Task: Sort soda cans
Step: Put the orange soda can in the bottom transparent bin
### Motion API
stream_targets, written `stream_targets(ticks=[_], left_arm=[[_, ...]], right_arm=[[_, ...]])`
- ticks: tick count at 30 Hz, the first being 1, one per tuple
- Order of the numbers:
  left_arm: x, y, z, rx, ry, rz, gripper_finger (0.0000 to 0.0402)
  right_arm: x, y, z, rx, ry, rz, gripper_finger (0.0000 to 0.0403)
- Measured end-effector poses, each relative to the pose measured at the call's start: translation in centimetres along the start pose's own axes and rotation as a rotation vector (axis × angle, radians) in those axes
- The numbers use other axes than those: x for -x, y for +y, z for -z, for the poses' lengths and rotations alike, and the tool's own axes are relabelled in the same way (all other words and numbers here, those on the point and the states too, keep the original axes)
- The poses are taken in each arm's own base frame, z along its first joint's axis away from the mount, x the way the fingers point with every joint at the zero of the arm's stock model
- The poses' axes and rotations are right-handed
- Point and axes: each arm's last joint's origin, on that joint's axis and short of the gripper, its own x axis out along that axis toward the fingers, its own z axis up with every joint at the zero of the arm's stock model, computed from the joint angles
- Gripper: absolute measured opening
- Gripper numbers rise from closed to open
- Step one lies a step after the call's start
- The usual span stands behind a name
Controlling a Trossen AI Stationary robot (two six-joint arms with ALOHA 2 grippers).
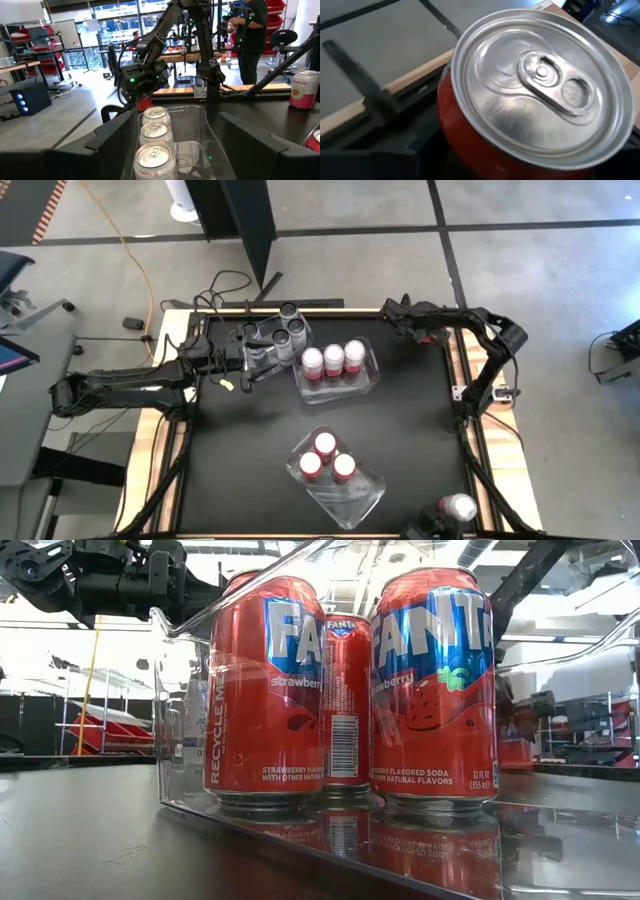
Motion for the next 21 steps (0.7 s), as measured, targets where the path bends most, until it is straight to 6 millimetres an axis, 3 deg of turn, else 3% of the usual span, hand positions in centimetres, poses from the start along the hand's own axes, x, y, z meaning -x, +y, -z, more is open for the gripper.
stream_targets(ticks=[10, 16, 21], left_arm=[[0.0, 0.0, 0.0, 0.000, -0.001, -0.007, 0.0281], [0.0, 0.1, 0.0, 0.000, 0.002, -0.025, 0.0281], [0.0, 0.1, 0.0, 0.005, 0.004, -0.036, 0.0281]], right_arm=[[4.8, -1.4, 1.9, 0.124, -0.004, -0.094, 0.0297], [9.0, -3.7, 2.1, 0.181, -0.038, -0.207, 0.0297], [13.4, -6.4, 2.4, 0.248, -0.087, -0.405, 0.0297]])
